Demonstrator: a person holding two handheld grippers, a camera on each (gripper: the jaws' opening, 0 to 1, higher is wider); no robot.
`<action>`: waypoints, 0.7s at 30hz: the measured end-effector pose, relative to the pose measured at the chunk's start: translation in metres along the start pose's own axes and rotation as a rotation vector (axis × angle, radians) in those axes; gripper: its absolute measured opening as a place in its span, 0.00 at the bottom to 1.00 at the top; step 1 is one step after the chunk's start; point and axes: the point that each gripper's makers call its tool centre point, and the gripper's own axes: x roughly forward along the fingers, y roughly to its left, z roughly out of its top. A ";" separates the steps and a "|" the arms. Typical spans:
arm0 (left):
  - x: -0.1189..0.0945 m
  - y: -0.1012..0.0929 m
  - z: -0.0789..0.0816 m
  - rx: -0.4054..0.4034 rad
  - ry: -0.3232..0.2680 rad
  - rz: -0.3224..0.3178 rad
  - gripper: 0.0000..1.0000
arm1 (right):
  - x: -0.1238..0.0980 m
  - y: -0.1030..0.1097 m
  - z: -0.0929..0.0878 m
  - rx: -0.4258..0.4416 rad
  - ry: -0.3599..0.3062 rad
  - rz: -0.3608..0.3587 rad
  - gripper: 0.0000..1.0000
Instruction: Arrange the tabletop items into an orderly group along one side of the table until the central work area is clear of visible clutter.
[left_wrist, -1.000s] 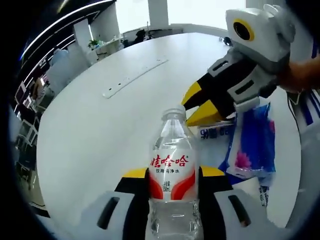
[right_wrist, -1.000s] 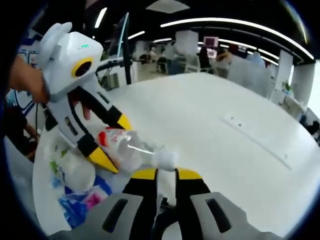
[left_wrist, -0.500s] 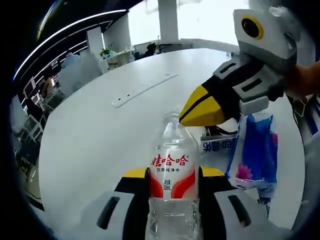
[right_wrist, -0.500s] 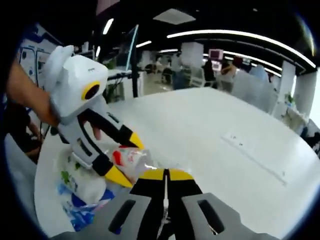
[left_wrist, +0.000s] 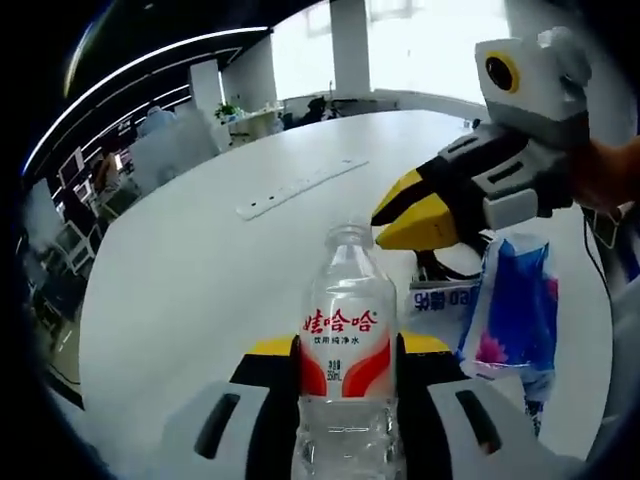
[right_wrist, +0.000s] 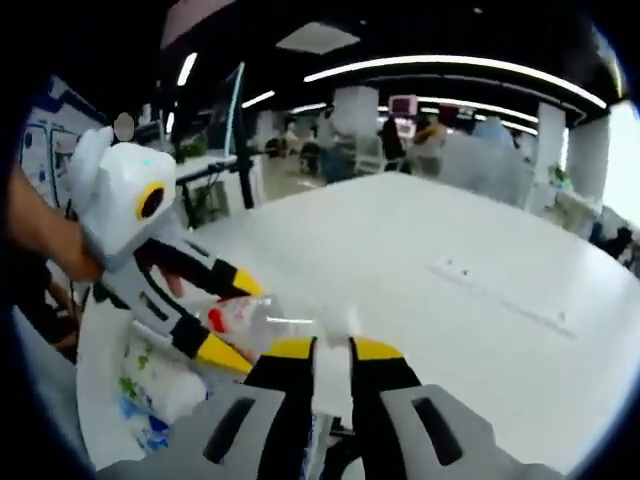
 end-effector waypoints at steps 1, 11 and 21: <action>-0.001 0.000 0.001 0.002 -0.009 0.003 0.35 | 0.001 0.002 0.000 0.047 -0.007 0.015 0.13; -0.008 0.006 0.007 -0.027 -0.069 0.012 0.35 | 0.002 0.007 0.012 0.334 -0.081 0.092 0.19; -0.016 -0.001 0.016 -0.021 -0.135 0.010 0.36 | -0.001 0.017 0.028 0.463 -0.136 0.169 0.25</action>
